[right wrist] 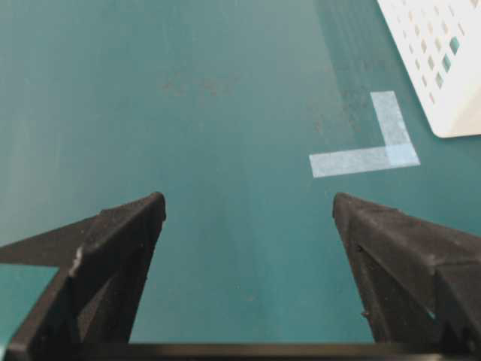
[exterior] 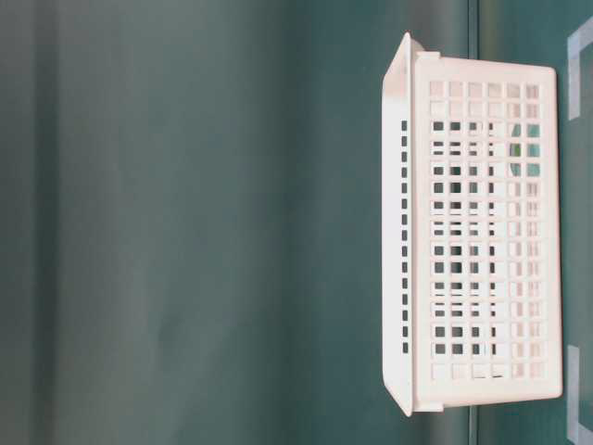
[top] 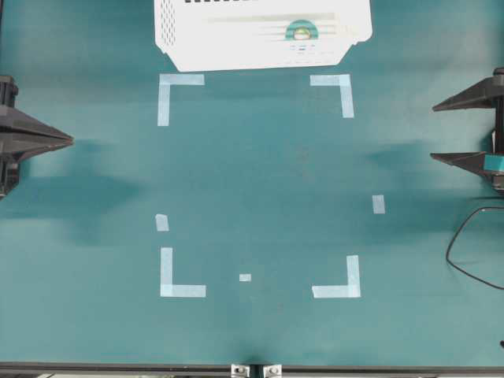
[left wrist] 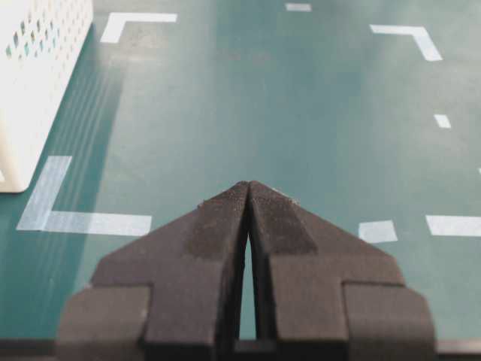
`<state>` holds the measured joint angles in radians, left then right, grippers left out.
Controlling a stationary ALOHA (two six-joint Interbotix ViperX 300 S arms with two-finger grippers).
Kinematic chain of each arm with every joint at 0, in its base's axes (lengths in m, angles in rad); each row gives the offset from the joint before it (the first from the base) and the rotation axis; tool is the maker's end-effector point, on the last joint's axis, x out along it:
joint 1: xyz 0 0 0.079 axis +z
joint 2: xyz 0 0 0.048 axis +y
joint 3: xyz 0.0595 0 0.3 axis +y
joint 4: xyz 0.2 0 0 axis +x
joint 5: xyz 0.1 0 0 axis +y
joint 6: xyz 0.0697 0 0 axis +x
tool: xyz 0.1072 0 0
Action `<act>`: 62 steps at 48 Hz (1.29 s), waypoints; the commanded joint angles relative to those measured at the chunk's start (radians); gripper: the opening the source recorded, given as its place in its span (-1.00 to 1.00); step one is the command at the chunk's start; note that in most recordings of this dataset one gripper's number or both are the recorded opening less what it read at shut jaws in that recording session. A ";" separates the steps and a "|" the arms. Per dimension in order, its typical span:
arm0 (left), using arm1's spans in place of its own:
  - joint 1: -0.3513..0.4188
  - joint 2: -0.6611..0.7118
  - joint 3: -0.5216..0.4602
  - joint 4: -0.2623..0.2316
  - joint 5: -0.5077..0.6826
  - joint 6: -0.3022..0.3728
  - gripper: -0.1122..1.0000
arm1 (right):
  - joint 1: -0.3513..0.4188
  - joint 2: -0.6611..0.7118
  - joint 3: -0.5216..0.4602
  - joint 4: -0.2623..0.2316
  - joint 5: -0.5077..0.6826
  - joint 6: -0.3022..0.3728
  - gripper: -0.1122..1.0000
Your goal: Put the tape in the middle into the white basket.
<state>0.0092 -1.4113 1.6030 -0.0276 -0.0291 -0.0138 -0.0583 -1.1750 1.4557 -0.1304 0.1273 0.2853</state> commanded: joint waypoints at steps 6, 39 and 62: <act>0.003 0.008 -0.011 0.002 -0.009 0.000 -0.99 | 0.000 0.008 0.003 -0.002 -0.040 0.000 0.93; 0.003 0.008 -0.011 0.002 -0.011 0.000 -0.99 | 0.000 -0.032 0.066 -0.002 -0.120 0.009 0.93; 0.003 0.008 -0.011 0.002 -0.009 0.000 -0.99 | 0.000 -0.032 0.140 -0.032 -0.267 -0.002 0.93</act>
<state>0.0092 -1.4128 1.6045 -0.0276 -0.0307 -0.0138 -0.0583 -1.2134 1.6076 -0.1442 -0.1227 0.2823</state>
